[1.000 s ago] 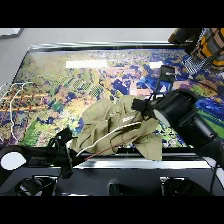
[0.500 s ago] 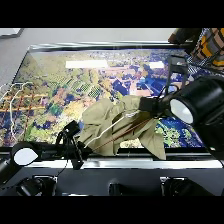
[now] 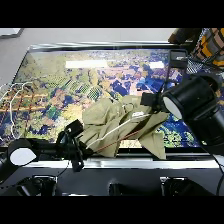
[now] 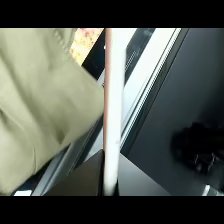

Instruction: Fold the clothes and pants, and hang the long-sleeved shirts on hangers.

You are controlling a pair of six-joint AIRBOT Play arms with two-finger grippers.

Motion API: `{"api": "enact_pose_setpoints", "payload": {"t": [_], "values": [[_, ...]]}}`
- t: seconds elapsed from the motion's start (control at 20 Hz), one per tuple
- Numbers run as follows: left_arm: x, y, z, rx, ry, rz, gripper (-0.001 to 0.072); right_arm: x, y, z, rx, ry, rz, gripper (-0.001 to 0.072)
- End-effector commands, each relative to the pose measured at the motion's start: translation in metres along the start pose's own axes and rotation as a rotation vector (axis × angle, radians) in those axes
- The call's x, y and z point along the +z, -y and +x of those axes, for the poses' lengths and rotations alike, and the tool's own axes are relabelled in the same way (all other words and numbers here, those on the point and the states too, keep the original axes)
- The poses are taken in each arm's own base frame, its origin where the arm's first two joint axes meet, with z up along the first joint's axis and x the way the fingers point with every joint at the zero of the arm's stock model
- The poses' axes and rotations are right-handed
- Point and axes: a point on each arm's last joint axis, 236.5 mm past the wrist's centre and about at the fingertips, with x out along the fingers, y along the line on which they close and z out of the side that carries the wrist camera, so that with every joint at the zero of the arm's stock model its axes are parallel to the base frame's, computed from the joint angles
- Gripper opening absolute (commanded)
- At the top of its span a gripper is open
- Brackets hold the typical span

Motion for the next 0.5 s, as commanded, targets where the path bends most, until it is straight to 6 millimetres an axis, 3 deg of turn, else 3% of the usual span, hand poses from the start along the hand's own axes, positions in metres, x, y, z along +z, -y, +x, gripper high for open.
{"api": "enact_pose_setpoints", "payload": {"t": [0.0, 0.2, 0.45], "values": [[0.023, -0.005, 0.016, 0.031, 0.073, -0.045, 0.002, -0.008, -0.005, -0.001, 0.02, -0.035, 0.001, 0.004], [0.043, -0.021, 0.029, 0.077, 0.149, -0.082, 0.0021, -0.015, -0.008, -0.002, 0.033, -0.059, 0.0, 0.004], [0.035, -0.021, 0.048, 0.064, 0.096, -0.092, 0.0021, -0.009, -0.011, -0.008, 0.062, -0.042, 0.008, 0.004]]}}
